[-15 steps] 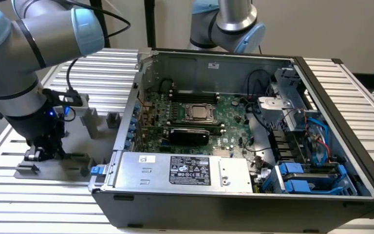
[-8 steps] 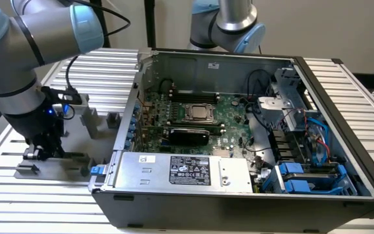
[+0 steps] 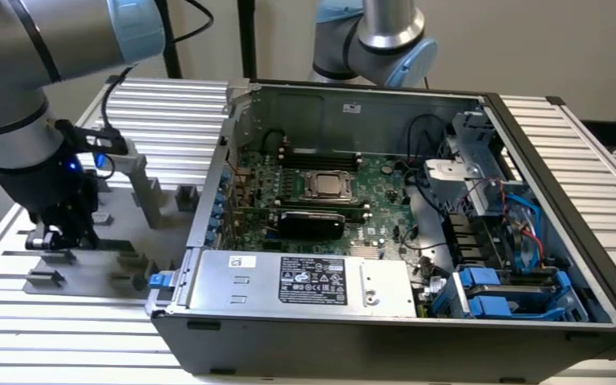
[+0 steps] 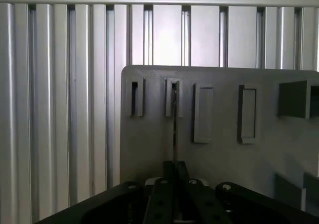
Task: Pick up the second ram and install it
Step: 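Pick up the second ram and move it above second insertion slot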
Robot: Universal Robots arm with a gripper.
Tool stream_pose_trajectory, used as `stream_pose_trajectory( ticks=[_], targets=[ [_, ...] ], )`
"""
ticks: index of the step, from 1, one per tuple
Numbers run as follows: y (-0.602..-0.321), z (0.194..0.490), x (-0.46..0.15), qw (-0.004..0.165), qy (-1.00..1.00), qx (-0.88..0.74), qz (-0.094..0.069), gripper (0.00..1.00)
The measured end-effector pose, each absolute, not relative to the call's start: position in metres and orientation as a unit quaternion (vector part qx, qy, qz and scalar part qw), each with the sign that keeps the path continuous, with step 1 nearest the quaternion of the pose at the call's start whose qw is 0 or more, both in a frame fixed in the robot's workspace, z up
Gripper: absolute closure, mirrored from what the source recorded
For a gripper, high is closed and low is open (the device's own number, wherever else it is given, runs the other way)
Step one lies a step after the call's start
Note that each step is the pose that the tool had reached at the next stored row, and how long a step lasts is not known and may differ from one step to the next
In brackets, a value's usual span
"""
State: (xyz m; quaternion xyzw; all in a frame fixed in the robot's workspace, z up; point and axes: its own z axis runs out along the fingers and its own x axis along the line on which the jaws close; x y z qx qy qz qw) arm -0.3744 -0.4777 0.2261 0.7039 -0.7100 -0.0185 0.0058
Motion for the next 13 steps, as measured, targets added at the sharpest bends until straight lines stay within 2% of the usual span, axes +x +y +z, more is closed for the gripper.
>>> stream_pose_trajectory(
  ticks=[13],
  targets=[
    [-0.478,0.285,-0.374,0.006,-0.71,0.704,-0.018,1.0]
  ],
)
